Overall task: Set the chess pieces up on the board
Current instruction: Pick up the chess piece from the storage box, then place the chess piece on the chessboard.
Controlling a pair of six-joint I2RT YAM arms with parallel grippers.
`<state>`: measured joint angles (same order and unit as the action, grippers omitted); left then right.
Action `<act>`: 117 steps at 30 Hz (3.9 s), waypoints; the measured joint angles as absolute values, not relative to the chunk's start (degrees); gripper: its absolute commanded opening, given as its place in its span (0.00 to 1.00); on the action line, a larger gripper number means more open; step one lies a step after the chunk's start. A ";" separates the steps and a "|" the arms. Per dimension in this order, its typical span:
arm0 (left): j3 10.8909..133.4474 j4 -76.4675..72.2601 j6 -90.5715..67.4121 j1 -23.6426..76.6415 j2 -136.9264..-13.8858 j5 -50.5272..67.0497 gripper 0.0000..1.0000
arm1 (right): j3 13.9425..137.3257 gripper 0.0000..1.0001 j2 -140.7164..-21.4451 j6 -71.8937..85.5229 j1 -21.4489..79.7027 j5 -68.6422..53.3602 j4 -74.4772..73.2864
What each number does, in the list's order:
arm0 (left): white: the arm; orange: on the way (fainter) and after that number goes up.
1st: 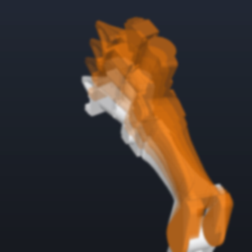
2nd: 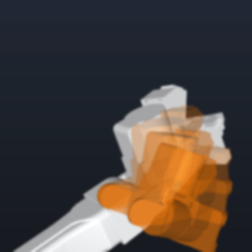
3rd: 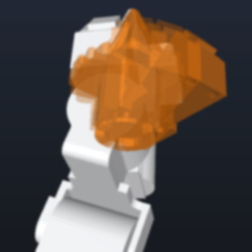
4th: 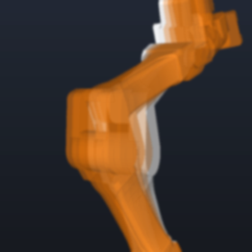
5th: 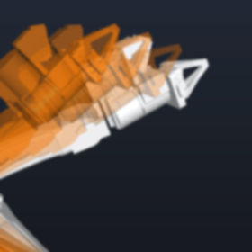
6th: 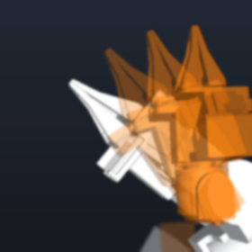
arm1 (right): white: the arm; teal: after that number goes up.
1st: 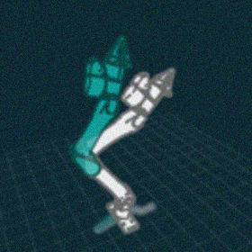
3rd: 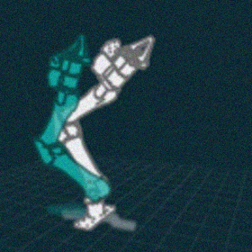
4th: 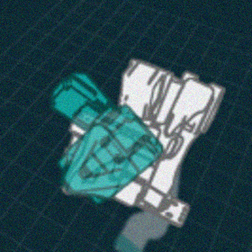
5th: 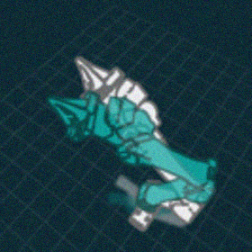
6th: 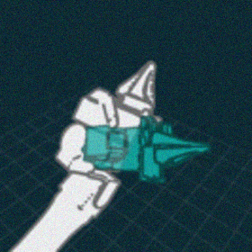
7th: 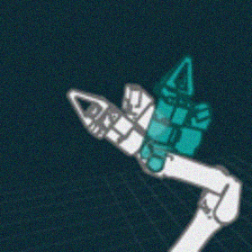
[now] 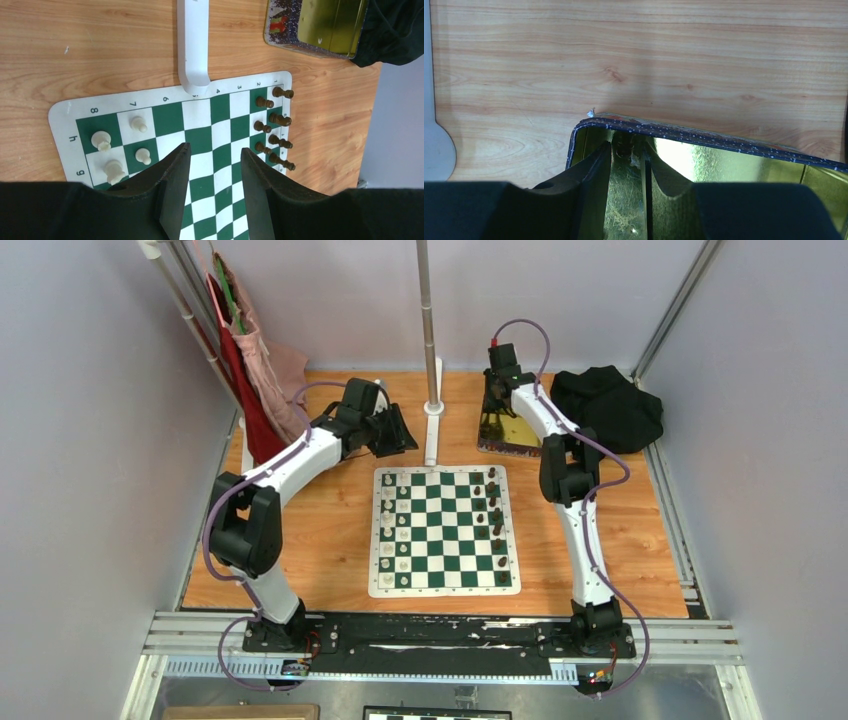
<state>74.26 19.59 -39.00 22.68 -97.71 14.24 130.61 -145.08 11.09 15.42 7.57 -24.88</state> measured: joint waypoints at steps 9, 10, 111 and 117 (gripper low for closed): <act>75.00 19.31 -39.00 22.00 -99.29 15.09 0.47 | 132.75 0.23 -146.21 11.14 15.31 7.53 -25.26; 75.00 19.31 -39.00 21.89 -99.29 15.18 0.47 | 132.79 0.22 -146.21 11.14 15.31 7.53 -25.28; 46.02 13.34 -38.54 20.95 -57.21 12.95 0.47 | 90.59 0.00 -94.17 8.80 48.99 5.32 -76.90; 44.23 12.49 -39.42 20.95 -54.94 12.67 0.47 | 85.78 0.00 -96.40 9.54 52.01 3.44 -77.80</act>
<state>44.23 12.49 -39.42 20.95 -54.94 12.67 85.78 -96.40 9.54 52.01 3.44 -77.80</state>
